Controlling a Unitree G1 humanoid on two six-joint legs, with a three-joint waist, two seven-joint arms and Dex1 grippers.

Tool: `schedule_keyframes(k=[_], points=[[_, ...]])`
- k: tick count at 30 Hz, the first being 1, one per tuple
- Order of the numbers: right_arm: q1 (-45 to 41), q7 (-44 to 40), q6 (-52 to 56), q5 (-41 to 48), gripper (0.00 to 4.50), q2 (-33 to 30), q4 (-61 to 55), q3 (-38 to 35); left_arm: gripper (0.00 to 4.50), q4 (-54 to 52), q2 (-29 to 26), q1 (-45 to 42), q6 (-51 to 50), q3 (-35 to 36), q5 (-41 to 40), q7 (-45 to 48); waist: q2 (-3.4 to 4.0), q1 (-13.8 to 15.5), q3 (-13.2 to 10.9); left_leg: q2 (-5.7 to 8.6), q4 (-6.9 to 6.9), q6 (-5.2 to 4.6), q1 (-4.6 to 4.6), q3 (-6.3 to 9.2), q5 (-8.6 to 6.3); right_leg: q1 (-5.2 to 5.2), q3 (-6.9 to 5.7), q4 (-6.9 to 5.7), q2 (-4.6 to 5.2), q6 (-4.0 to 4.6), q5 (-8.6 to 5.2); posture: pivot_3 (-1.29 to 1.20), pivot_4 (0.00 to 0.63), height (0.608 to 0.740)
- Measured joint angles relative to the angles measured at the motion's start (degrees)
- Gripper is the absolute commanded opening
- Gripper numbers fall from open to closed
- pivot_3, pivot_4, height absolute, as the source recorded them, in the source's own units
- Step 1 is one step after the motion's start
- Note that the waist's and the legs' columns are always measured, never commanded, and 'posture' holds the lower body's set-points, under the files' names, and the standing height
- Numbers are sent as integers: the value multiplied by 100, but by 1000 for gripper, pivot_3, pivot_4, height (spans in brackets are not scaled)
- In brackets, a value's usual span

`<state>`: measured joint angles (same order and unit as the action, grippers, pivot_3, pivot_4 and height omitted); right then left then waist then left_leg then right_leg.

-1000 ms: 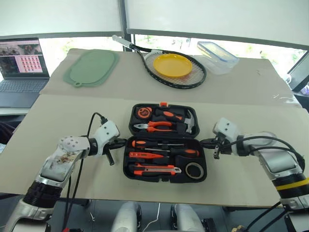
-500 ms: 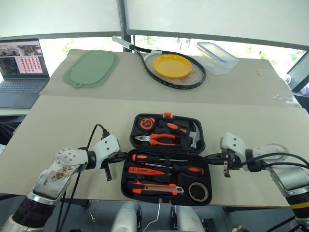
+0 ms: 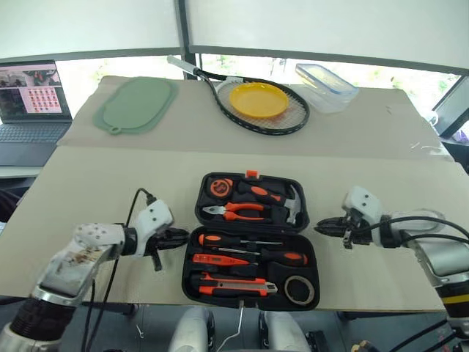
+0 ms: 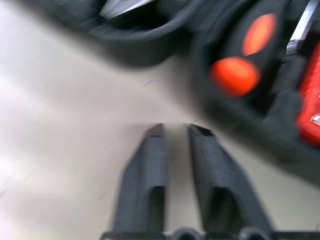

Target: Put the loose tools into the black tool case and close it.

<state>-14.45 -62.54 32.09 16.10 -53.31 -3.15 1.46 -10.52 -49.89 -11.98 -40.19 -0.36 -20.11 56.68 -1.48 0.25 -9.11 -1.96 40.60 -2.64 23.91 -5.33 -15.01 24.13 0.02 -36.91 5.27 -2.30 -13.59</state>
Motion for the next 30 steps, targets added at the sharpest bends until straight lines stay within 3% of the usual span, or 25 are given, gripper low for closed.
schedule_keyframes(k=[6,11,18,19,22,30], points=[[-464,-107,929,581,4186,-129,-60,-319,4203,775,51,-1257,-1883,295,-744,-35,-4,-9,-2,0,0,1,1,2,1,-1,2,0,0,-2,2,0,150,738],[-813,62,1451,798,4186,95,-111,-282,4203,939,683,-2072,-2911,348,-1156,-423,-5,27,-3,10,3,0,7,2,1,1,7,1,0,-6,4,0,150,738],[-1144,438,2189,983,4186,400,-40,-164,4203,936,1056,-2180,-3099,-64,-1149,-723,-5,14,-3,10,3,1,14,1,1,10,11,0,-1,-4,5,0,150,738],[-1166,502,2205,972,4221,445,-6,-132,3947,935,1079,-2179,-3087,-123,-1146,-729,-5,15,-3,9,3,1,14,1,1,9,10,1,-1,-4,5,0,150,738],[-1268,716,2337,939,3447,709,177,1,2992,975,1122,-2177,-2900,-325,-1010,-836,-5,15,-3,10,3,1,14,1,1,10,11,1,-1,-4,5,0,150,738],[-1272,766,2329,877,813,764,169,211,232,974,1265,-2166,-2734,-228,-1025,-945,-4,26,-2,10,3,1,5,3,1,-2,11,2,1,-4,5,0,150,738]])
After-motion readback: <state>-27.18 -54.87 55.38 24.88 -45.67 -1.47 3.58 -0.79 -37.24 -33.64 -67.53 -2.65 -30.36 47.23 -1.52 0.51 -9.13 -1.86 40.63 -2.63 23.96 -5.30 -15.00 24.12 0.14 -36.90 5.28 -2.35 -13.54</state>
